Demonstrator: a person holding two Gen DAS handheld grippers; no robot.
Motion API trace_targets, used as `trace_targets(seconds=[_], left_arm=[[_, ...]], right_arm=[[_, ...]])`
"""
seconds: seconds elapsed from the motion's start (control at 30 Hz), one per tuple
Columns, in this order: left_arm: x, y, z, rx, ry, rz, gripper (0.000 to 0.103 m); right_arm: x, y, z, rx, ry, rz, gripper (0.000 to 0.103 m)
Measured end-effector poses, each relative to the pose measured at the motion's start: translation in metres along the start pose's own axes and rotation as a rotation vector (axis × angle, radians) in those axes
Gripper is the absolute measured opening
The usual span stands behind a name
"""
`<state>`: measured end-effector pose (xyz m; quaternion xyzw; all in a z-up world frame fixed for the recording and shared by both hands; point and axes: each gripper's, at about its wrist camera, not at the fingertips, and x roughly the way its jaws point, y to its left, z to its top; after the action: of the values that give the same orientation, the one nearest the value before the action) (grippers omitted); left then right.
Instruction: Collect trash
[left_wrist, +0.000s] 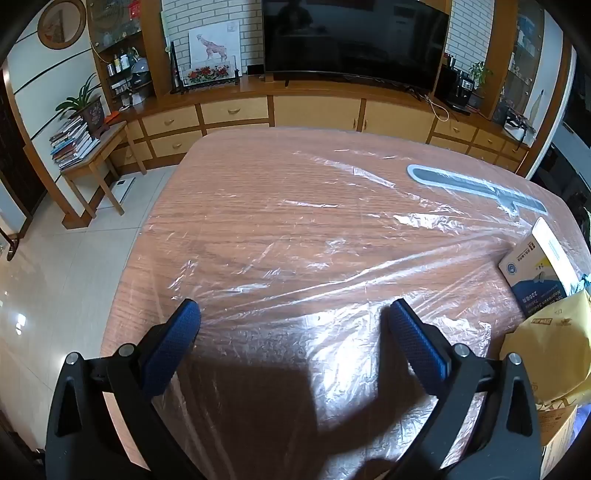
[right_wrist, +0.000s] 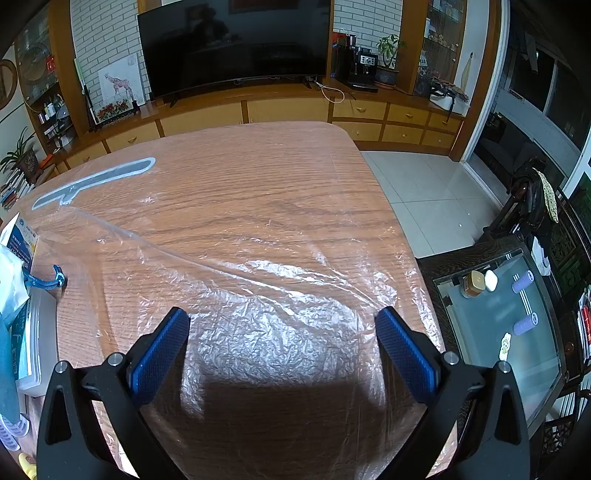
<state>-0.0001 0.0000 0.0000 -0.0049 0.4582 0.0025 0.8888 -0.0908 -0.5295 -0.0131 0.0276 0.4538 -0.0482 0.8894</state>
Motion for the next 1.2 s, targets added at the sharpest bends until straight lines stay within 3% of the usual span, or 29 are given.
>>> trace_targets(seconds=[0.77,1.2], left_arm=[[0.0,0.0,0.0,0.007,0.007,0.004,0.102],[-0.009,0.004,-0.016,0.061,0.007,-0.038,0.102]], right_arm=[[0.0,0.0,0.001,0.0,0.001,0.0,0.099],[-0.005,-0.002,-0.002,-0.018,0.0,0.013,0.099]])
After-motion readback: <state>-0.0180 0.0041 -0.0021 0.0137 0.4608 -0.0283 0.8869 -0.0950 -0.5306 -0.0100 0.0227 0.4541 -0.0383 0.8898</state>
